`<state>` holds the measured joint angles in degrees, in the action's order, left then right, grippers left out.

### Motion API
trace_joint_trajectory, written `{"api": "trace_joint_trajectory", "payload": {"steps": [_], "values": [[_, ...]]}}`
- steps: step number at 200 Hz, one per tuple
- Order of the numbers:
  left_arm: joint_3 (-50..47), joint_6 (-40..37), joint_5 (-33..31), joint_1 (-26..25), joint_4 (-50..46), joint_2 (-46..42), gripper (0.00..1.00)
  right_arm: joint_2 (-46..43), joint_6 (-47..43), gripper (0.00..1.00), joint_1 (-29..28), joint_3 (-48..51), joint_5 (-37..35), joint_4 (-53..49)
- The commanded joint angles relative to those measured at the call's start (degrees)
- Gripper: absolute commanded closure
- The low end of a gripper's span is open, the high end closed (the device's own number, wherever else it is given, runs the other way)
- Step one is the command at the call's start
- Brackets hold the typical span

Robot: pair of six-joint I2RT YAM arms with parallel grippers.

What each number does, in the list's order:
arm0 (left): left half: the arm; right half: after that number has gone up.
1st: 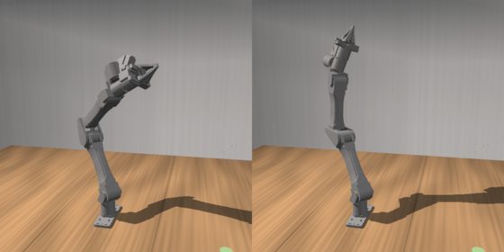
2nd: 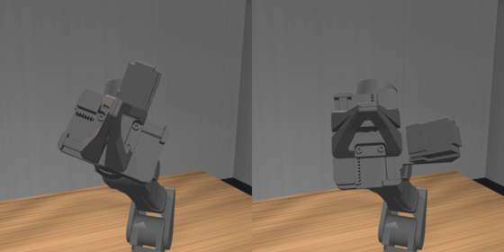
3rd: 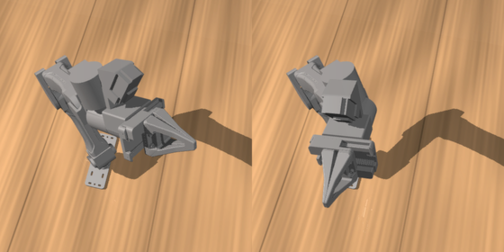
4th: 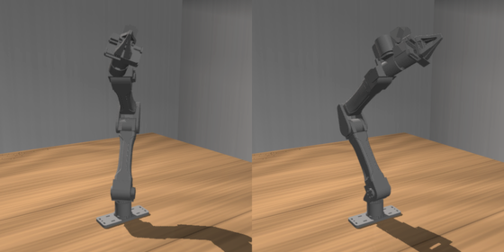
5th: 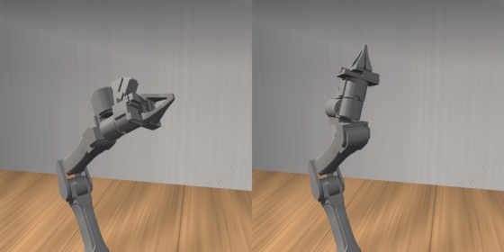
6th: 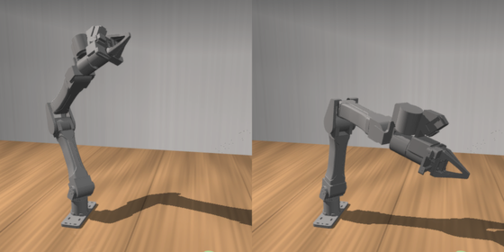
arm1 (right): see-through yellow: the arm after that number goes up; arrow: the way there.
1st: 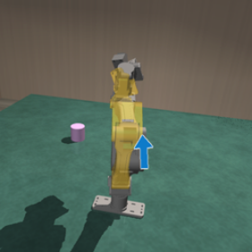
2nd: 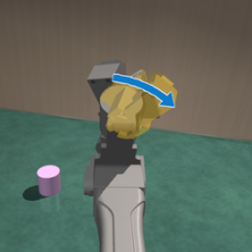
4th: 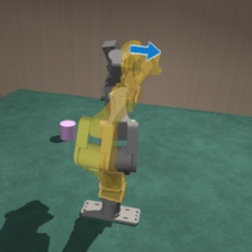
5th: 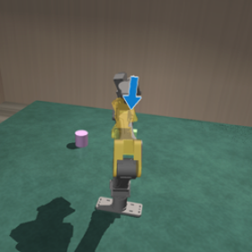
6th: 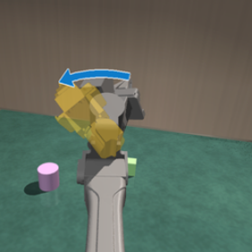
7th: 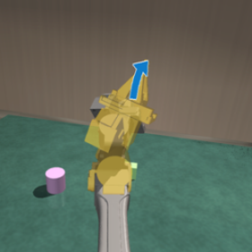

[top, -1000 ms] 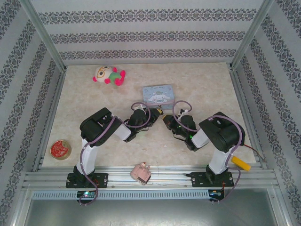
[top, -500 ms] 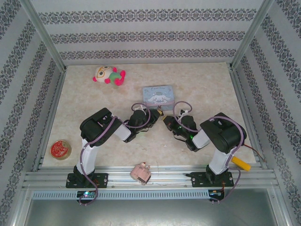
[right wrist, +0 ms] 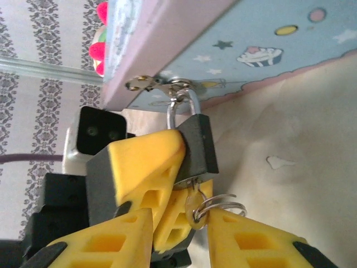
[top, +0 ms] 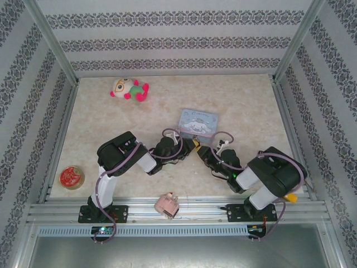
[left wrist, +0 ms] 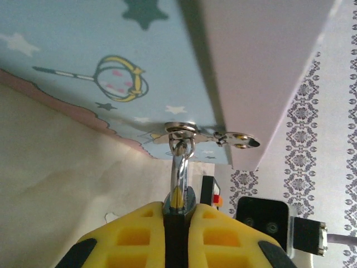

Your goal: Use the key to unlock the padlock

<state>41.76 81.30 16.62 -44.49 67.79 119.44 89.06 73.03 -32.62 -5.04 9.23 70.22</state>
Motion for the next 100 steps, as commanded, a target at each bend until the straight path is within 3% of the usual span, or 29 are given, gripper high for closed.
{"api": "trace_joint_trajectory", "payload": {"steps": [1, 25, 57, 83, 100], "values": [[-2.1, 0.0, 2.2, -0.5, -2.5, 0.5, 1.00, -7.3, -3.3, 0.68, -0.2, 1.4, -2.1, -5.7], [-2.0, -1.1, 2.6, -0.2, -3.9, -0.4, 1.00, -22.3, -7.2, 0.68, -0.2, 0.2, -4.3, -26.4], [-1.2, -4.7, 4.4, 0.4, -7.9, -2.5, 1.00, -50.0, -15.3, 0.69, -0.6, -6.5, -14.2, -69.4], [0.3, -7.3, 7.9, 1.4, -11.3, -3.2, 1.00, -70.9, -17.1, 0.72, 1.3, -7.4, -18.7, -87.7], [1.7, -8.5, 10.7, 2.1, -12.3, -3.1, 1.00, -80.1, -16.7, 0.76, 2.1, -7.6, -19.4, -96.8]]}}
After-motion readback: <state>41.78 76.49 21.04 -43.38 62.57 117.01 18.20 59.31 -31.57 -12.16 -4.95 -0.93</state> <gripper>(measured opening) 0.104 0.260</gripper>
